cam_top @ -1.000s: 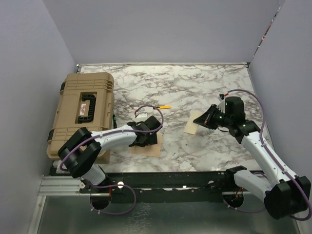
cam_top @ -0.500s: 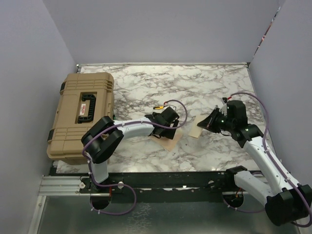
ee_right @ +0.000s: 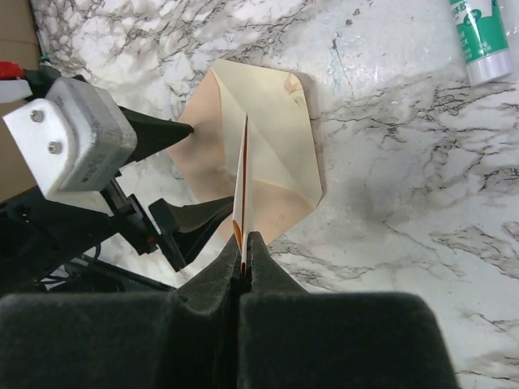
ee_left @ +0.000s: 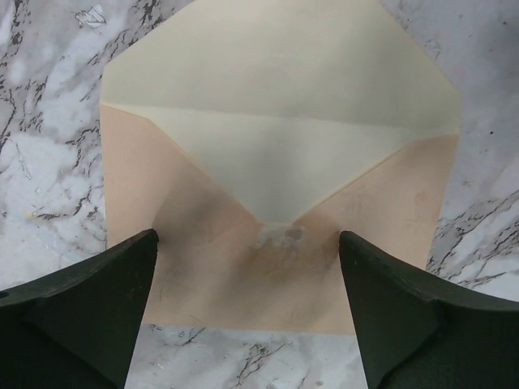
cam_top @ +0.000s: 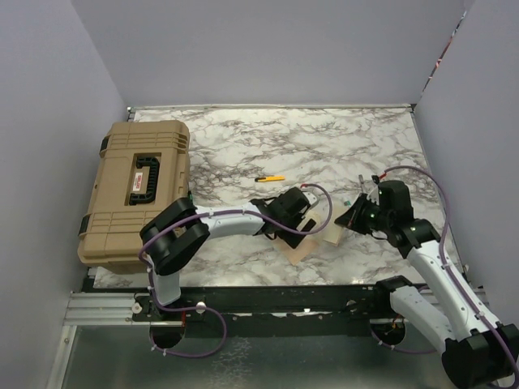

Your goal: Place the letter into the envelope and seal it

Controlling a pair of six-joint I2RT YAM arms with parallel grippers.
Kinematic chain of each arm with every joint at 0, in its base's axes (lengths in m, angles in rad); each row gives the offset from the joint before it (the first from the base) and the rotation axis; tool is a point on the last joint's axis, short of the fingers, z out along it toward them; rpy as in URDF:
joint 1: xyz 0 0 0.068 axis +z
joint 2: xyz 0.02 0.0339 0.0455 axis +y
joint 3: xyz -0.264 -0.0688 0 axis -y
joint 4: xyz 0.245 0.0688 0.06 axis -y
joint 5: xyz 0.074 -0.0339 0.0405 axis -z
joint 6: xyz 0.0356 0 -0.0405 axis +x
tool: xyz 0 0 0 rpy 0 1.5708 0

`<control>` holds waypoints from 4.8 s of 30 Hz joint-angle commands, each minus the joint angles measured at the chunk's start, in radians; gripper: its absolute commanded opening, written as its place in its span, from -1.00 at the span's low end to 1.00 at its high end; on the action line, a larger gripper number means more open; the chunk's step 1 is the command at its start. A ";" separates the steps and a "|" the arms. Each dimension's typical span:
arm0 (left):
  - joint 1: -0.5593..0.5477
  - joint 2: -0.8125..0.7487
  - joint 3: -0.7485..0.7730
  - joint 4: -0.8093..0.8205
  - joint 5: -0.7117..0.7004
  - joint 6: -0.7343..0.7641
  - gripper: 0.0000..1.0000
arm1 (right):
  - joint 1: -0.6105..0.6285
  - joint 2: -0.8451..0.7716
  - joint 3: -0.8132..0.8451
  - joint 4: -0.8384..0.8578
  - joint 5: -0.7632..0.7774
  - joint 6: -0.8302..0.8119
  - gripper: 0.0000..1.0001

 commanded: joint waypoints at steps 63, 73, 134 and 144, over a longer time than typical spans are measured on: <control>0.191 -0.138 -0.237 0.025 0.230 -0.745 0.72 | 0.050 0.659 -0.109 0.511 -0.338 -0.083 -0.99; 0.191 -0.140 -0.233 0.027 0.238 -0.765 0.71 | 0.079 0.713 -0.110 0.569 -0.332 -0.049 -0.99; 0.201 -0.198 -0.283 0.064 0.268 -0.803 0.57 | 0.197 0.462 0.070 -0.019 0.148 -0.006 0.43; 0.160 -0.194 -0.307 0.079 0.275 -0.873 0.40 | 0.198 0.464 -0.027 0.135 0.020 -0.012 -0.02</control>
